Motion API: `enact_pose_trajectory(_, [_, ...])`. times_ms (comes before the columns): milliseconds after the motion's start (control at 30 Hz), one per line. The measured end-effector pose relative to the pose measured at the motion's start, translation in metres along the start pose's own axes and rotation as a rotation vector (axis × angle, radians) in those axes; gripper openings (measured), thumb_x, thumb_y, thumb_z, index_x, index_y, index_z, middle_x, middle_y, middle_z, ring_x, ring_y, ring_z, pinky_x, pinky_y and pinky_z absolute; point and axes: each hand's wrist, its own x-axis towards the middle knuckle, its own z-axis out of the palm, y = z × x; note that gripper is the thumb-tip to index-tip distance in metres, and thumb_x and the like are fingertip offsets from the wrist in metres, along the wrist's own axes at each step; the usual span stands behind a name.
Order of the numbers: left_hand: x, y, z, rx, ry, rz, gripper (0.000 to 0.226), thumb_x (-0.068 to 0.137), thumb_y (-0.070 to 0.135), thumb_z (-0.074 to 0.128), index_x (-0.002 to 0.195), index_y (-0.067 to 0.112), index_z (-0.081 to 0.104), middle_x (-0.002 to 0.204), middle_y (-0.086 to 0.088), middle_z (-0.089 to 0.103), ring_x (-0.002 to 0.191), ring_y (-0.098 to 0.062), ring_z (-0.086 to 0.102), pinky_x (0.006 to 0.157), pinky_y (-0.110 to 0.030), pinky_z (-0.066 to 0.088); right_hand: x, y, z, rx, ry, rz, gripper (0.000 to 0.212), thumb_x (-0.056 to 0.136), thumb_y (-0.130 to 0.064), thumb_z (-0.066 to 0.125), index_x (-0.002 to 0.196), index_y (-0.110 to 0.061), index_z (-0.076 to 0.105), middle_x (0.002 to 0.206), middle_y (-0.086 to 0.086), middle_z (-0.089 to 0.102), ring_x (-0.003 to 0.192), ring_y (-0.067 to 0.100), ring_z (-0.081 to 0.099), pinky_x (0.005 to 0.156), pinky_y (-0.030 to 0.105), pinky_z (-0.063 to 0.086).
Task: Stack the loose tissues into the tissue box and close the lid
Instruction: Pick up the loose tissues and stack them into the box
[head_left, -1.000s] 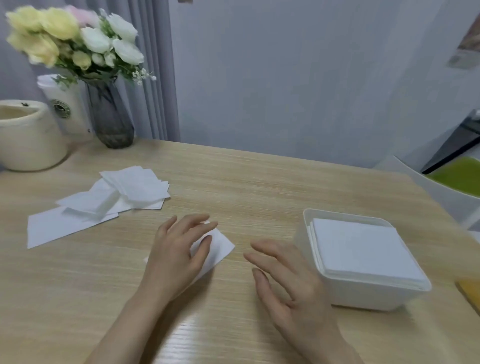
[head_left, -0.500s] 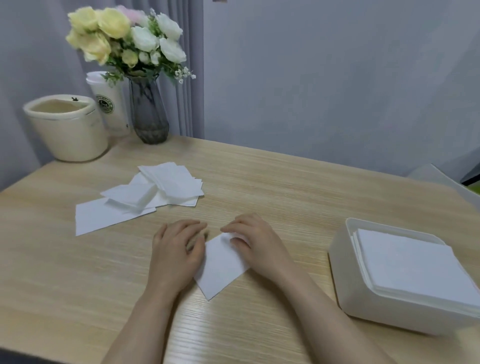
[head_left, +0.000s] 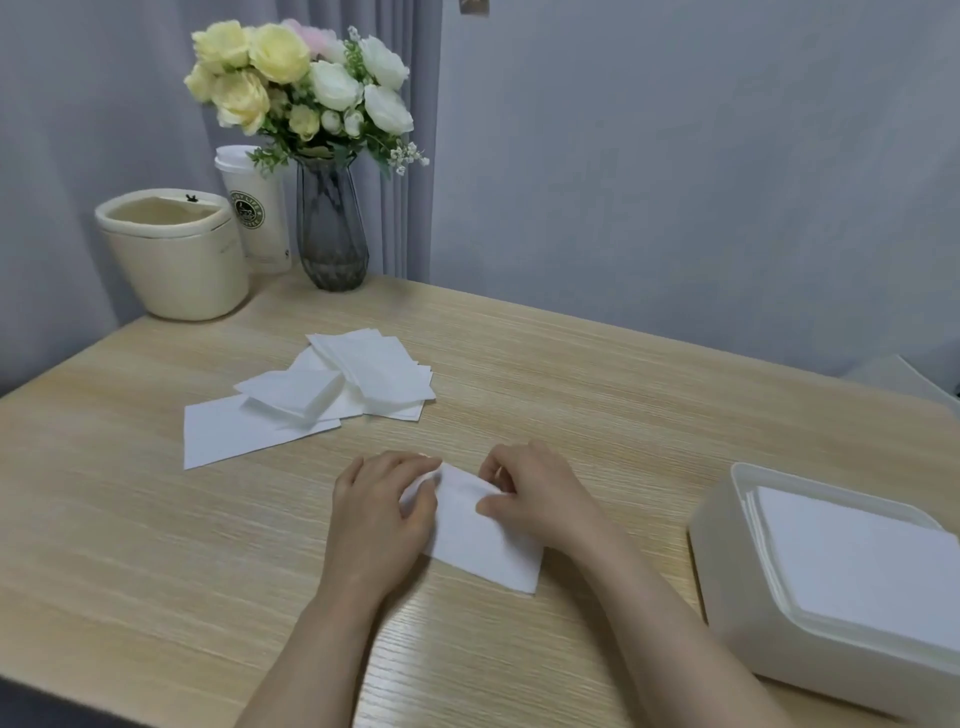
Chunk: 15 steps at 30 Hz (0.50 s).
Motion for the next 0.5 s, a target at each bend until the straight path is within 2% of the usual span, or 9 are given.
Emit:
enact_pose_trajectory(100, [0.000, 0.001, -0.001, -0.007, 0.013, -0.030, 0.043, 0.083, 0.039, 0.042, 0.105, 0.022, 0.074, 0.111, 0.009, 0.067, 0.107, -0.013, 0.060, 0.098, -0.053, 0.044, -0.007, 0.000, -0.002, 0.085, -0.034, 0.137, 0.012, 0.080, -0.025, 0.064, 0.087, -0.021, 0.055, 0.089, -0.006, 0.059, 0.087, 0.016, 0.053, 0.062, 0.029, 0.033])
enact_pose_trajectory(200, [0.000, 0.001, -0.003, 0.000, 0.014, -0.064, 0.052, 0.080, 0.040, 0.038, 0.115, 0.018, 0.071, 0.120, 0.004, 0.064, 0.114, -0.020, 0.060, 0.100, -0.051, 0.043, -0.014, 0.004, 0.000, 0.194, 0.037, 0.252, 0.006, 0.083, -0.022, 0.059, 0.082, -0.019, 0.054, 0.081, -0.006, 0.059, 0.075, 0.015, 0.054, 0.061, 0.030, 0.036])
enact_pose_trajectory(267, [0.000, 0.003, -0.004, 0.000, 0.009, -0.085, 0.055, 0.079, 0.041, 0.037, 0.120, 0.020, 0.067, 0.122, 0.005, 0.062, 0.116, -0.019, 0.058, 0.101, -0.049, 0.041, -0.018, 0.005, 0.001, 0.401, 0.112, 0.315, 0.003, 0.085, -0.016, 0.057, 0.083, -0.014, 0.054, 0.073, -0.003, 0.060, 0.063, 0.016, 0.056, 0.054, 0.028, 0.038])
enact_pose_trajectory(367, [-0.002, 0.006, -0.007, -0.033, -0.003, -0.097, 0.055, 0.079, 0.039, 0.039, 0.126, 0.022, 0.062, 0.122, 0.007, 0.060, 0.113, -0.017, 0.059, 0.101, -0.047, 0.041, -0.023, 0.001, 0.004, 0.773, 0.183, 0.410, 0.008, 0.092, -0.008, 0.050, 0.096, -0.003, 0.055, 0.060, 0.006, 0.062, 0.039, 0.018, 0.054, 0.037, 0.022, 0.034])
enact_pose_trajectory(433, [-0.001, 0.008, -0.007, -0.055, -0.012, -0.121, 0.052, 0.083, 0.034, 0.045, 0.132, 0.021, 0.058, 0.124, 0.006, 0.060, 0.115, -0.016, 0.057, 0.102, -0.046, 0.040, -0.026, -0.005, 0.008, 0.968, 0.199, 0.451, 0.011, 0.097, -0.005, 0.045, 0.101, -0.003, 0.055, 0.054, 0.009, 0.061, 0.033, 0.017, 0.048, 0.034, 0.021, 0.032])
enact_pose_trajectory(500, [0.000, 0.011, -0.008, -0.148, -0.011, -0.200, 0.048, 0.091, 0.030, 0.051, 0.139, 0.020, 0.051, 0.128, 0.005, 0.059, 0.118, -0.012, 0.055, 0.105, -0.041, 0.040, -0.028, -0.011, 0.013, 1.129, 0.217, 0.463, 0.014, 0.098, -0.004, 0.042, 0.104, -0.004, 0.055, 0.058, 0.011, 0.063, 0.034, 0.017, 0.049, 0.033, 0.022, 0.036])
